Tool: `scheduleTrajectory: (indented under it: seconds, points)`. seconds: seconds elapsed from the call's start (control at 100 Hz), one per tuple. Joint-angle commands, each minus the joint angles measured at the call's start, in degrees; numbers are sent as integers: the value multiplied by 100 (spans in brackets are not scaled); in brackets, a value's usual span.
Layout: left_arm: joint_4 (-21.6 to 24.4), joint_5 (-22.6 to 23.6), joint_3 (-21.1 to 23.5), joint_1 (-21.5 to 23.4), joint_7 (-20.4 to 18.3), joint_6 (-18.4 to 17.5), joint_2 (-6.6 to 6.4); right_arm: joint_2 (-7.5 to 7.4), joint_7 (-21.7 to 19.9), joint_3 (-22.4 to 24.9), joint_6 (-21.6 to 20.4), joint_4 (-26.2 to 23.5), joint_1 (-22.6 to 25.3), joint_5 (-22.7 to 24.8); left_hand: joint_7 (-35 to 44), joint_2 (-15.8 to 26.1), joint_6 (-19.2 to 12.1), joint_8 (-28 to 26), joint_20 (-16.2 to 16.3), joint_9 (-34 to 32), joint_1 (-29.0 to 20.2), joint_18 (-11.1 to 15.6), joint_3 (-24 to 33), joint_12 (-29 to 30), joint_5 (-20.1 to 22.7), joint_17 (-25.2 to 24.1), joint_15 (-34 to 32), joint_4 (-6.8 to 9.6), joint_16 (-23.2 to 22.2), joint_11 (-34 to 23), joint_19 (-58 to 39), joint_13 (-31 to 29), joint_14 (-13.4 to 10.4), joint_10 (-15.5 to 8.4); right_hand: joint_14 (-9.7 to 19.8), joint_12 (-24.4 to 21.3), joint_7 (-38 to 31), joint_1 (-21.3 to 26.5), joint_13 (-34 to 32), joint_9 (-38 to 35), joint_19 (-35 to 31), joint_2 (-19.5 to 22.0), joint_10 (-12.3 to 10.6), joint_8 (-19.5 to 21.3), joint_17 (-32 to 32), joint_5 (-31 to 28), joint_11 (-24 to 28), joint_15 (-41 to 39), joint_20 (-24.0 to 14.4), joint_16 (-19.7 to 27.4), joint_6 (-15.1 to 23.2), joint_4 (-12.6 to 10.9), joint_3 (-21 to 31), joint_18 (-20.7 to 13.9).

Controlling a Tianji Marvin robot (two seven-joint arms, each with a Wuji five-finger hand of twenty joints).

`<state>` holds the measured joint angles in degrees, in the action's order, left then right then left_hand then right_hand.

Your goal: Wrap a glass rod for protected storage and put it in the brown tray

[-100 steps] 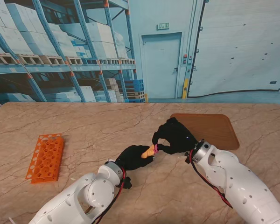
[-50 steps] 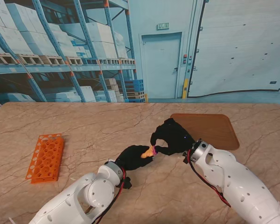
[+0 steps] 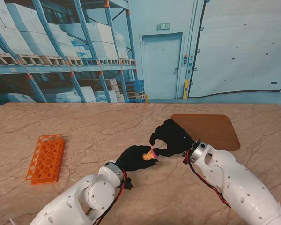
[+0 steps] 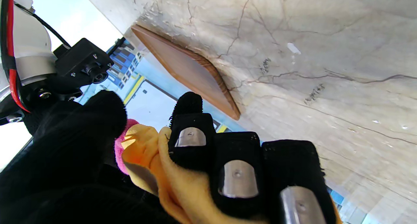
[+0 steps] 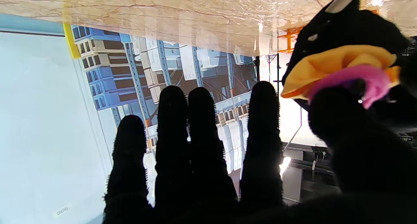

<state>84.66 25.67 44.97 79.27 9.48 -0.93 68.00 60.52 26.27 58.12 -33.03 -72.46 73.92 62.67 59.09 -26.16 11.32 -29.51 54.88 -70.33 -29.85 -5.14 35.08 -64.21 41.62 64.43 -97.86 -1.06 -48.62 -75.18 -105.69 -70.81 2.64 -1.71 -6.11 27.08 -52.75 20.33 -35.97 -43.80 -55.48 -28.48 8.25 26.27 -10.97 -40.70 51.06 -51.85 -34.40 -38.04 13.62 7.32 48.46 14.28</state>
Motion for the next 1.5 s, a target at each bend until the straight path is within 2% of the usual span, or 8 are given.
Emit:
scheduleTrajectory:
  seconds: [0.0, 0.26, 0.44, 0.53, 0.68, 0.9, 1.17, 1.49]
  points:
    - [7, -109, -4, 16, 2, 24, 47, 27, -13, -24, 10, -69, 39, 10, -166, -73, 200, -164, 117, -236, 294, 962, -381, -98, 88, 28, -615, -184, -44, -345, -1429, -202, -150, -168, -40, 45, 75, -139, 111, 131, 125, -118, 174, 52, 106, -129, -92, 44, -108, -71, -89, -175, -107, 191]
    - [46, -243, 40, 65, -5, 69, 63, 11, 11, -86, 31, -137, 19, 96, -319, 1043, 276, -215, 136, -104, 567, 612, -1173, -150, 108, 2, -644, 23, -88, -395, -1429, -195, 188, 185, -66, 60, 287, -40, 90, 130, 124, -526, 187, 225, 83, -184, -90, 49, -123, -67, -201, -264, -255, 231]
    - [116, -279, 64, 105, 20, 249, 79, -5, 113, -109, -24, -197, 10, 203, -453, 1794, 272, -174, 159, -104, -428, 455, -833, -146, -41, -10, -655, 285, -92, -401, -1429, -194, 315, 271, -63, 71, 510, 0, 76, 159, 132, -578, 187, 635, 74, -216, -99, 71, -115, -51, -280, -529, -722, 247]
    - [134, -285, 71, 115, 21, 298, 81, -5, 121, -86, -29, -237, 34, 216, -356, 1349, 142, 368, 150, -99, -1043, 465, -393, -136, -341, -9, -657, 9, -84, -400, -1429, -193, 315, 263, -64, 72, 553, -34, 79, 171, 135, -640, 184, 708, 78, -211, -105, 72, -112, -50, -298, -544, -822, 253]
    - [152, -312, 84, 124, 19, 330, 85, -7, 128, -46, -44, -275, 66, 229, -218, 663, -15, 627, 144, -102, -1255, 504, 534, -124, -802, -6, -647, -3, -76, -395, -1429, -194, 275, 267, -66, 72, 587, -79, 86, 174, 138, -683, 192, 744, 82, -207, -108, 79, -110, -47, -308, -576, -872, 261]
    - [151, -408, 95, 122, -35, 280, 83, -8, 118, 0, -37, -319, 97, 238, -231, 226, -125, 632, 139, -63, -694, 497, 2109, -128, -968, -7, -647, 474, -75, -381, -1429, -194, 274, 265, -55, 73, 610, -18, 99, 196, 141, -713, 190, 787, 82, -210, -120, 88, -108, -45, -304, -589, -879, 247]
    - [168, -462, 123, 138, -61, 231, 79, 4, 42, -78, -113, -339, 58, 186, -281, 119, -122, 610, 131, -41, -433, 441, 2590, -133, -922, -11, -641, 1080, -77, -367, -1429, -194, 290, 303, -31, 71, 664, 65, 151, 283, 139, -672, 184, 824, 111, -127, -141, 90, -107, -47, -316, -556, -876, 214]
    - [156, -452, 130, 141, -35, 214, 83, -24, 95, 166, -206, -605, 280, 333, -259, 52, -137, 595, 121, -23, -476, 459, 2537, -132, -898, -10, -641, 1109, -77, -354, -1429, -194, 290, 321, 174, -9, 951, -170, 388, 1132, 213, -699, 90, 805, 175, 769, -435, 260, -88, 4, -294, -595, -937, 31]
